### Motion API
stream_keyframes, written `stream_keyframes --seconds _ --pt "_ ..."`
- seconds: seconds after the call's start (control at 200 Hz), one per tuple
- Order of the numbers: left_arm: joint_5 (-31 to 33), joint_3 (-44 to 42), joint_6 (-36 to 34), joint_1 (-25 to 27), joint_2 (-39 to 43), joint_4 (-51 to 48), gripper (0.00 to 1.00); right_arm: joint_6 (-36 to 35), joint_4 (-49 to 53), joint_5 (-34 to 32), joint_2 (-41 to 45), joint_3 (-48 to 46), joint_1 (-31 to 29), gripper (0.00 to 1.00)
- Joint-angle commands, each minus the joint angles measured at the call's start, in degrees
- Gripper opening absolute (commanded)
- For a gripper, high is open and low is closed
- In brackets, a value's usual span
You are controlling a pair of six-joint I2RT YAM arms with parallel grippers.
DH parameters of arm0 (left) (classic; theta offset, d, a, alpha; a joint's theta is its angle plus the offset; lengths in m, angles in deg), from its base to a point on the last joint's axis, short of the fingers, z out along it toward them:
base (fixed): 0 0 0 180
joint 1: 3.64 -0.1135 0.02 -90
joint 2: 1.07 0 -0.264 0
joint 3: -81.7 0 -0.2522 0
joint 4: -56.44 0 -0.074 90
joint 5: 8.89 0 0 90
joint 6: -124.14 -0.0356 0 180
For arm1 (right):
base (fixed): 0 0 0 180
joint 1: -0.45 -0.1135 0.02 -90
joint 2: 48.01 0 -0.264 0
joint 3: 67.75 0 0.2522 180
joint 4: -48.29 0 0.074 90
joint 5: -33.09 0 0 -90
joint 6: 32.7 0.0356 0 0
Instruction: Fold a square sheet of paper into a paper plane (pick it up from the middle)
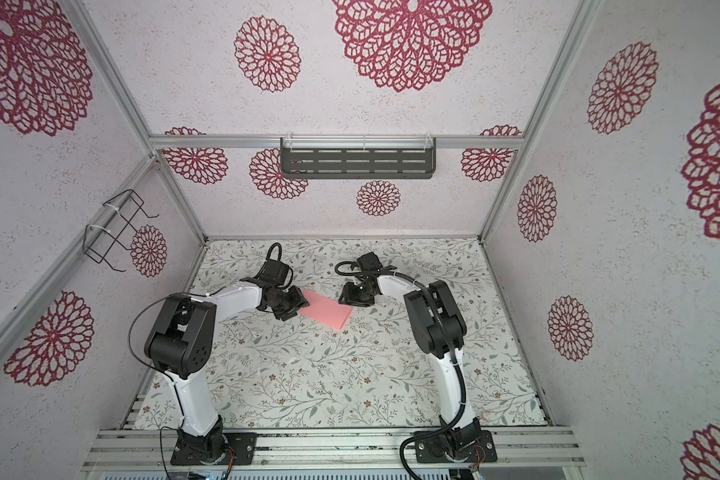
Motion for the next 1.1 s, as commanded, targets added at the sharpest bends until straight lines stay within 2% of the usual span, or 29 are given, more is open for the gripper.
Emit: stream_keyframes --seconds 0.0,0.11,0.235,0.3,0.385,0.46,0.866,1.001,1.091 --pt "-1.7 2.4 -1.7 -0.1 -2.9 -0.9 0.58 -0.3 3.1 1.0 3.9 -4.9 -0.8 0.44" --pt "-6.4 4.6 -1.9 -0.3 -4.7 -0.5 0.59 2.9 -1.9 3.2 7.9 -11.4 -0.9 0.43" --pt "-11.4 6.1 -2.0 -0.4 -6.4 1.6 0.61 8.2 -12.7 9.2 11.4 -18.0 -1.0 0.43" --pt "-13.9 7.5 -2.6 -0.7 -7.8 1.8 0.61 11.1 -16.6 10.0 12.6 -20.3 -0.9 0.43" --pt "-14.4 9.7 -3.8 -0.9 -8.8 0.5 0.62 14.1 -20.2 8.1 14.7 -23.0 -0.3 0.43" --pt "-13.5 11.4 -5.5 -1.1 -9.0 -1.4 0.62 16.4 -23.2 9.1 15.8 -25.2 0.4 0.43" --pt "-11.8 10.4 -6.5 -1.0 -9.9 -2.1 0.61 19.7 -23.6 13.0 14.3 -25.6 0.8 0.35" --pt "-10.6 10.1 -6.9 -1.1 -10.3 -3.0 0.61 17.8 -20.2 10.3 14.9 -25.3 0.9 0.36" --pt "-10.0 9.6 -7.0 -1.1 -10.3 -3.2 0.6 16.4 -17.1 6.2 15.6 -25.1 0.9 0.41"
